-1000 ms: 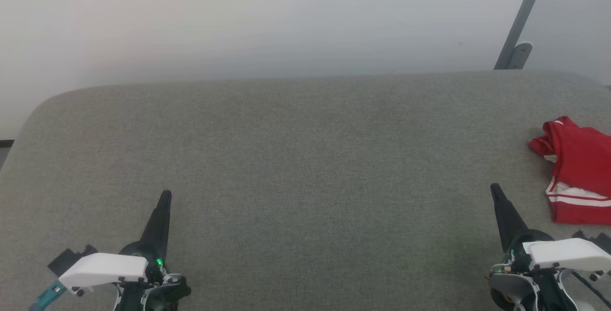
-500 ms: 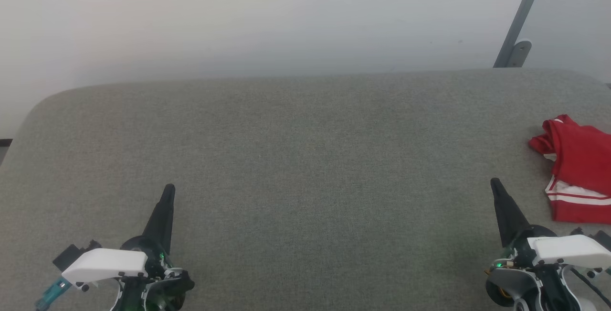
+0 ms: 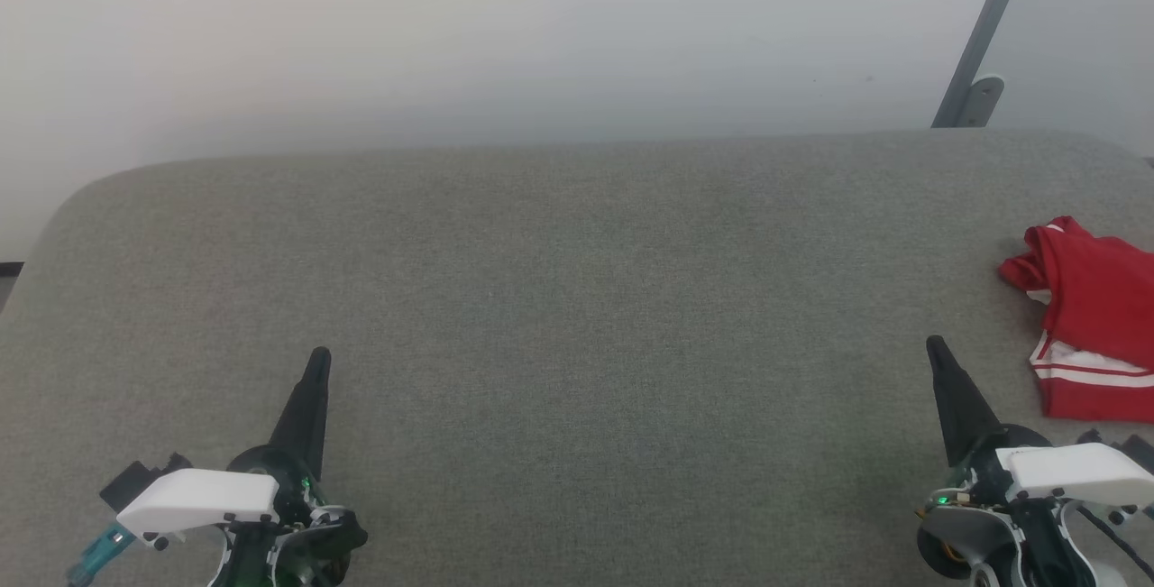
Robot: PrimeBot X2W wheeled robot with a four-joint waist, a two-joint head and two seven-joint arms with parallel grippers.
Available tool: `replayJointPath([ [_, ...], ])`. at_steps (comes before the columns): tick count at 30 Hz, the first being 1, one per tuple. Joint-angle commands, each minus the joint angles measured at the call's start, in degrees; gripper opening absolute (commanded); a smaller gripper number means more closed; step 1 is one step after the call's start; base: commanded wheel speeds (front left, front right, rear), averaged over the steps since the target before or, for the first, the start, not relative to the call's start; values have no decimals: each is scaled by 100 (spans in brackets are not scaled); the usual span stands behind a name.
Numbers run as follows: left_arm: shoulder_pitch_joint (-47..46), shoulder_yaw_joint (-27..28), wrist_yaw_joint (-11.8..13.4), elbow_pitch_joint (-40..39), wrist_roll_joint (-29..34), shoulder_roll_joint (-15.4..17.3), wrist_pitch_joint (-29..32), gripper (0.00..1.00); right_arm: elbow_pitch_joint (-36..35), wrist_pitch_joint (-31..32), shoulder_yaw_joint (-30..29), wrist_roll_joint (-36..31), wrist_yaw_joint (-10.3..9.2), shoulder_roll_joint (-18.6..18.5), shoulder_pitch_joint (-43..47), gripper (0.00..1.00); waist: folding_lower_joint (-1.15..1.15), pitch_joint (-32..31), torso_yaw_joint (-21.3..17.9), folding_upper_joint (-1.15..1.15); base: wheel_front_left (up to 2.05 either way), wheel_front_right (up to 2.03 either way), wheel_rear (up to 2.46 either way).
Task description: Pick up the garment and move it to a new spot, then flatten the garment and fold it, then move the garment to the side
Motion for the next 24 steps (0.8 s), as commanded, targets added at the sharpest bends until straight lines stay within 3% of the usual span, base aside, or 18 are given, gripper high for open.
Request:
replayJointPath([
  [1,-61,13,-16,-3,-18,-9,18,0,-21,15,-6,22,0,20,-35,0,0,0,0,0,0,0,0],
  [24,-61,11,-16,-3,-19,-9,17,0,-21,14,-5,22,0,20,-35,0,0,0,0,0,0,0,0],
])
